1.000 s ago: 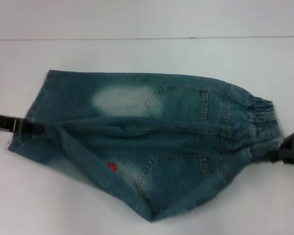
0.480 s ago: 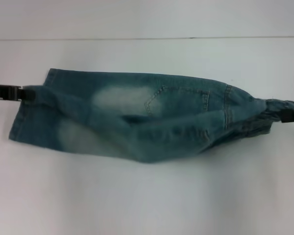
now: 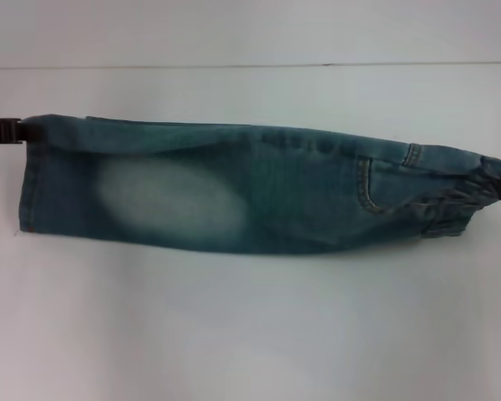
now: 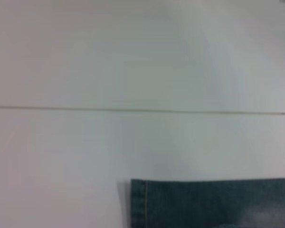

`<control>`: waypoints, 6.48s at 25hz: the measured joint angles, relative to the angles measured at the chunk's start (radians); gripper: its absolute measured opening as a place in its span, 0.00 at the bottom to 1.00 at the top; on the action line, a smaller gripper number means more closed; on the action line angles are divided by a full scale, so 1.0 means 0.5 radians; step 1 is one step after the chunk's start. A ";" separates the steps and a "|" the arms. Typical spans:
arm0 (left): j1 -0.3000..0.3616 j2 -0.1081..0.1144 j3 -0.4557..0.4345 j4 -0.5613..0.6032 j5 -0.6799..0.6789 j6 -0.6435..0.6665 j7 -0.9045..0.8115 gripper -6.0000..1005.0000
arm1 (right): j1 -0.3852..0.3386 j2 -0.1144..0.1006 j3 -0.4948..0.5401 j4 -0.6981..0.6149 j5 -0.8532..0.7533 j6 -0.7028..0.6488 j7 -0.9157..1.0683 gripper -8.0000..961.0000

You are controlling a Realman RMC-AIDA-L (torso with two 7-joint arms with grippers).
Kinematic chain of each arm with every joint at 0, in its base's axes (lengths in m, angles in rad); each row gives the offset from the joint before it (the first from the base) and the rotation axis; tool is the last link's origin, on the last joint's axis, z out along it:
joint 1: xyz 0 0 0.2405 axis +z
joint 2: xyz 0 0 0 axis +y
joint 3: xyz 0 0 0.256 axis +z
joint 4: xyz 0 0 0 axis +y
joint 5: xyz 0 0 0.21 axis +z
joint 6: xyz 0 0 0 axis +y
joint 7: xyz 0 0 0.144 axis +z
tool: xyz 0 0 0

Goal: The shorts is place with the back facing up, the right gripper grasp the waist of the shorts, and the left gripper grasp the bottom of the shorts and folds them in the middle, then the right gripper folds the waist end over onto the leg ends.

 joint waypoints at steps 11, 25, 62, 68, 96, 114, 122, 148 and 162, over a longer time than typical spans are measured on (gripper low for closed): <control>-0.023 -0.052 0.022 -0.030 -0.028 -0.070 0.013 0.07 | 0.097 -0.063 -0.044 0.267 0.004 0.163 -0.069 0.05; -0.121 -0.073 0.098 -0.220 -0.025 -0.356 0.028 0.07 | 0.152 -0.086 -0.313 0.383 -0.044 0.569 -0.066 0.05; -0.160 -0.154 0.218 -0.355 -0.056 -0.808 0.058 0.56 | 0.182 -0.086 -0.401 0.455 -0.140 1.073 -0.186 0.35; -0.001 -0.205 0.207 -0.190 -0.494 -0.404 0.509 0.79 | 0.081 -0.040 -0.362 0.238 -0.123 0.858 -0.173 0.77; 0.229 -0.090 0.089 -0.435 -0.912 1.107 1.430 0.93 | -0.350 0.185 -0.043 1.053 0.514 1.039 -1.771 0.95; 0.182 -0.084 0.097 -0.479 -0.875 0.982 1.405 0.93 | -0.553 0.184 -0.058 0.380 0.444 0.584 -1.323 0.95; 0.200 -0.103 0.094 -0.454 -0.875 0.973 1.430 0.93 | -0.571 0.180 -0.047 -0.164 0.278 0.160 -0.867 0.95; 0.269 -0.161 0.149 -0.325 -0.807 0.691 1.457 0.93 | -0.017 0.163 -0.187 -0.219 -0.613 0.144 -0.029 0.92; 0.260 -0.165 0.175 -0.316 -0.786 0.638 1.453 0.93 | 0.042 0.175 -0.380 0.078 -0.554 0.466 -0.172 0.89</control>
